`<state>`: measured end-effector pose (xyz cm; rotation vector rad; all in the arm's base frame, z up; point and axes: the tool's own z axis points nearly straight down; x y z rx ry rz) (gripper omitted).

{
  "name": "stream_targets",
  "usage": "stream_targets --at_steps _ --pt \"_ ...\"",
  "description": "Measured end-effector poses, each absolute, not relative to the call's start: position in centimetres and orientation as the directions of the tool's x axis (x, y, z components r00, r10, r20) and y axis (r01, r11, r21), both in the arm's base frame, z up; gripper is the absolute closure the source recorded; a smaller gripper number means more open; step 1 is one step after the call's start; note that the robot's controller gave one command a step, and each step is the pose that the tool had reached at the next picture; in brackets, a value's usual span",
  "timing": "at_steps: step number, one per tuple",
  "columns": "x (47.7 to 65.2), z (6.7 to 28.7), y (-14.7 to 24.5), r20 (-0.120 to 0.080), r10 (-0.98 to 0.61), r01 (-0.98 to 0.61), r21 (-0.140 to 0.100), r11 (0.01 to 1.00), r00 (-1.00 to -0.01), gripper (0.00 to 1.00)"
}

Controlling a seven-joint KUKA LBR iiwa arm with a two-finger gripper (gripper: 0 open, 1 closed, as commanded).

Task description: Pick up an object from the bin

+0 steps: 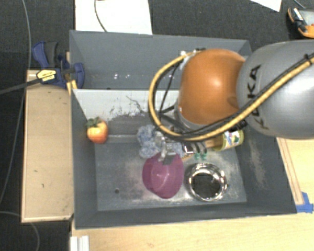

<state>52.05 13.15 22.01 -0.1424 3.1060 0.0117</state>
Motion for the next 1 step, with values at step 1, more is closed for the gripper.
stream_targets --at_steps 1 --pt "55.49 17.27 16.48 -0.031 0.059 0.059 0.015 0.998 -0.998 1.0"
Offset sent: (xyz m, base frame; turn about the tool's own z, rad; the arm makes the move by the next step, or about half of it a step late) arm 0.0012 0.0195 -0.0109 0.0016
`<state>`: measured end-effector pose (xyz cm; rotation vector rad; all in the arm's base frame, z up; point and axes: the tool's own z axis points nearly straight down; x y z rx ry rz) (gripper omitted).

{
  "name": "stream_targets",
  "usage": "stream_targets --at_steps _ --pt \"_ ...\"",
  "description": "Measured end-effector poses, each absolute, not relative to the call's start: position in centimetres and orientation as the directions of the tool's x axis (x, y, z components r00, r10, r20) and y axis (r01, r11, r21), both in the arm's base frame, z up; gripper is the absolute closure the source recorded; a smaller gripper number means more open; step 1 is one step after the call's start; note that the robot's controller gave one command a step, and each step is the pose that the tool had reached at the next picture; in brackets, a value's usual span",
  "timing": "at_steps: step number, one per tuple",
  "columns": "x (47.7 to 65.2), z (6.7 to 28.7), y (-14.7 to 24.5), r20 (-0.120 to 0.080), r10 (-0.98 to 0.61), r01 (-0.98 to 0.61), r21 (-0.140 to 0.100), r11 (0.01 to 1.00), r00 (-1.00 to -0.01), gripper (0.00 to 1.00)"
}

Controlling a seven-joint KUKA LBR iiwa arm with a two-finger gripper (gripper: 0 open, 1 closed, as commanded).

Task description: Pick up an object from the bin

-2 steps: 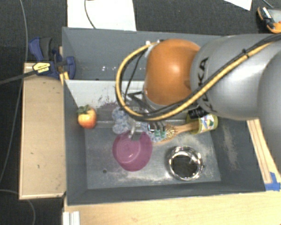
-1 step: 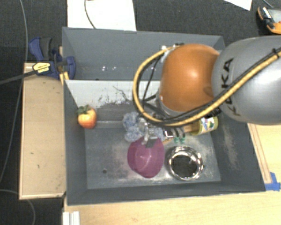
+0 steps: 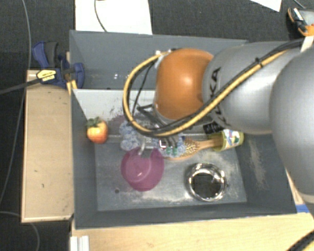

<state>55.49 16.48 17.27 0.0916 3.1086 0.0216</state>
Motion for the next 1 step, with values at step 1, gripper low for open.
stream_targets --at_steps 1 --pt "52.19 21.12 15.05 -0.036 -0.089 -0.09 0.007 0.996 -0.995 1.0"
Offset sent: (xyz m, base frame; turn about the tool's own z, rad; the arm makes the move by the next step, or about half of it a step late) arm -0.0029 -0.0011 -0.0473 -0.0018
